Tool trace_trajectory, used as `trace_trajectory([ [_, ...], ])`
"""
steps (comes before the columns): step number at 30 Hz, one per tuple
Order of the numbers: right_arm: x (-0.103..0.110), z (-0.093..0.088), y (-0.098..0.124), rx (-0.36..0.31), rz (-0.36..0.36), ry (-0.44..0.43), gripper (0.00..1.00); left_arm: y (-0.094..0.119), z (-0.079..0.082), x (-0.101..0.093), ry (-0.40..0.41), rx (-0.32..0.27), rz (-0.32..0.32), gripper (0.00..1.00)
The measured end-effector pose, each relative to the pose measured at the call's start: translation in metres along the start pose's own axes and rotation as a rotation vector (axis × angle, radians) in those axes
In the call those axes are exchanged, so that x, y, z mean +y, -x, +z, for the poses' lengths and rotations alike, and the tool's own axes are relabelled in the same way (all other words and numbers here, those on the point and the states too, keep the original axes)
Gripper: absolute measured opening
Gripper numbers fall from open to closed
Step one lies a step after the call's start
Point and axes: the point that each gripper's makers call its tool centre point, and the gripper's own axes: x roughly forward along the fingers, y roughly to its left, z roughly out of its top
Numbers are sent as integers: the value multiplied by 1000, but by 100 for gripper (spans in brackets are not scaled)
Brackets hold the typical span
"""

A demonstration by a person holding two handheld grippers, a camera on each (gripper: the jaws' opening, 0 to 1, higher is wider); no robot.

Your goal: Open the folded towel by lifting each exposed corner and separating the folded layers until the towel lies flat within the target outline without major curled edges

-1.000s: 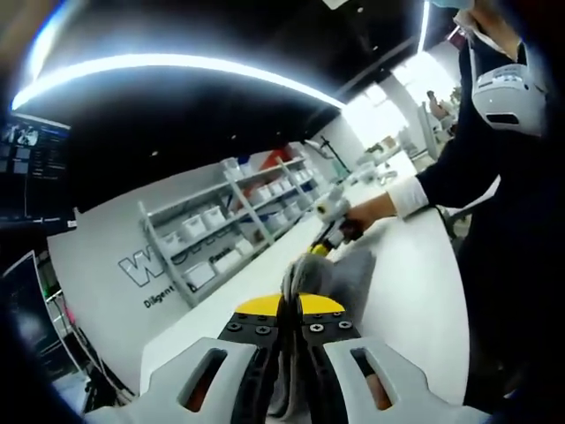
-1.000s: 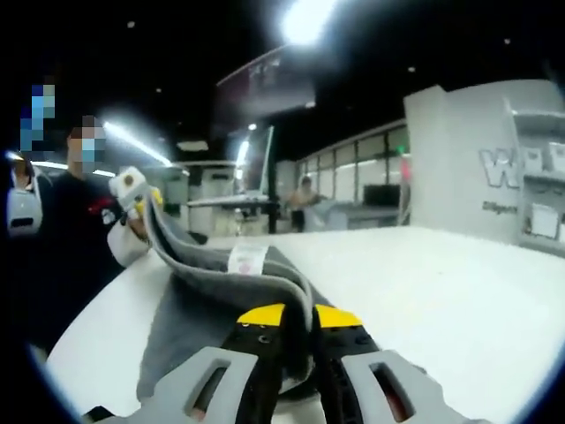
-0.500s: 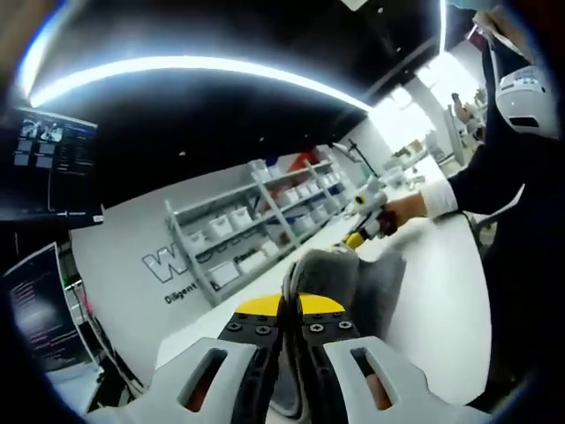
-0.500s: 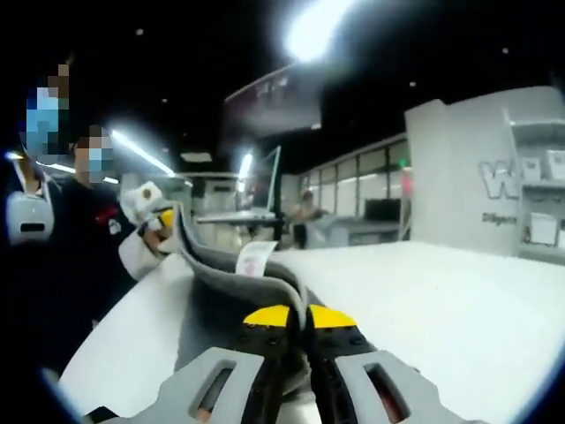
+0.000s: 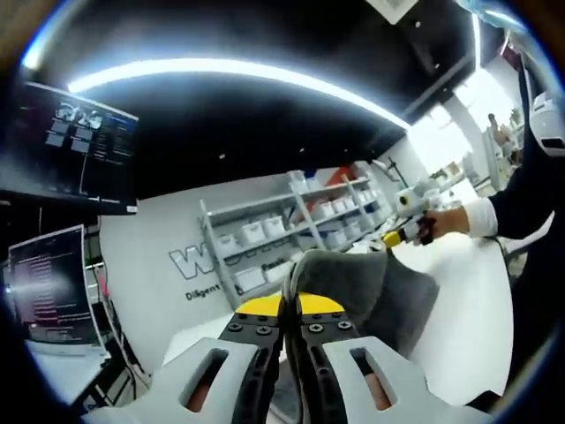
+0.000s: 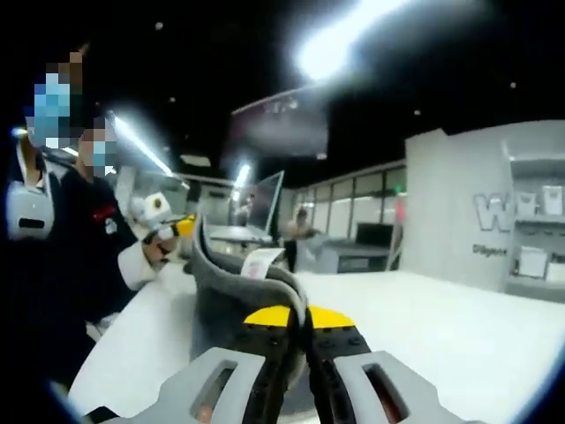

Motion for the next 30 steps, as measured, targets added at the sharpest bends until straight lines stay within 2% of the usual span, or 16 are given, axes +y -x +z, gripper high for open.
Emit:
trace_trajectory([
  [8, -5, 24, 1, 10, -25, 15, 1, -14, 15, 20, -15, 48, 10, 3],
  [10, -6, 33, 2, 13, -44, 18, 1, -21, 18, 25, -23, 61, 7, 4],
  [11, -11, 39, 4, 14, -80, 32, 1, -25, 19, 27, -31, 61, -1, 4],
  [12, -13, 44, 6, 12, -105, 59, 1, -28, 21, 30, -32, 60, -4, 4],
  [17, -12, 67, 10, 3, -134, 87, 0, -44, 23, 45, -23, 51, 4, 3],
  [24, -16, 92, 14, 10, -199, 65, 0, -73, 31, 76, 54, 10, 21, 3],
  [30, -17, 113, 13, 24, -233, 98, 0, -98, 35, 94, 36, 12, 19, 3],
])
